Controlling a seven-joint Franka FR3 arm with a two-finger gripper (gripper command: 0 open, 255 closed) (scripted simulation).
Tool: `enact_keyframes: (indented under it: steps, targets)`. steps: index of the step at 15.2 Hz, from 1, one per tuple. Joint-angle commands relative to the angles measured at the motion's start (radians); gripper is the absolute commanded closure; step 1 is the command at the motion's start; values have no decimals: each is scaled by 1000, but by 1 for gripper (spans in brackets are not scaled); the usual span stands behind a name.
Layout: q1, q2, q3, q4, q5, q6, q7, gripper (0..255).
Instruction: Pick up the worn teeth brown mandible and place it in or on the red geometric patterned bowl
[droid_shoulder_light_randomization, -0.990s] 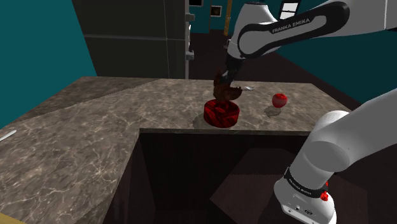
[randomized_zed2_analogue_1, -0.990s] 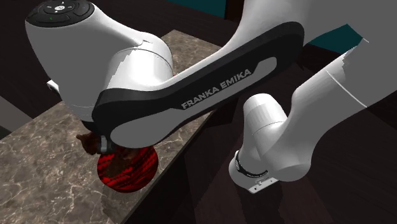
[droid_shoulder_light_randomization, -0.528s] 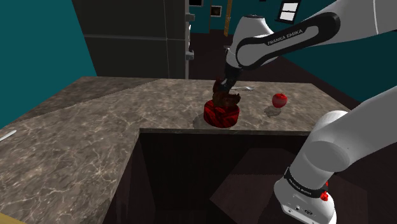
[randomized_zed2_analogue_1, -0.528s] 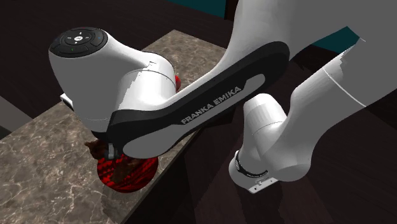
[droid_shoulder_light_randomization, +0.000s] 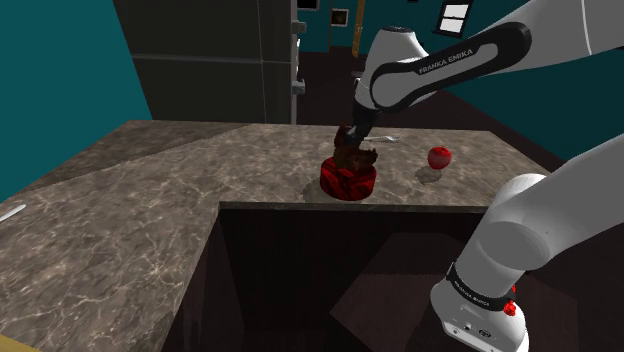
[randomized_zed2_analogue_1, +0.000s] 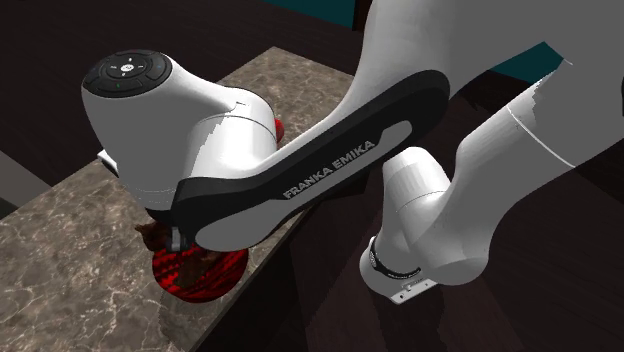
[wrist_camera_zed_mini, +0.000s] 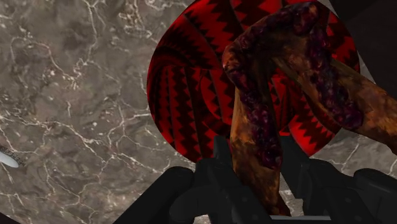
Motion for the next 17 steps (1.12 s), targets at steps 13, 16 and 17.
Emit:
enact_keyframes:
  steps: [13, 16, 17]
  targets:
    - [2, -84, 9, 64, 6, -148, -2, 0]
    - [2, -84, 9, 64, 6, -148, -2, 0]
    - [2, -84, 9, 64, 6, -148, -2, 0]
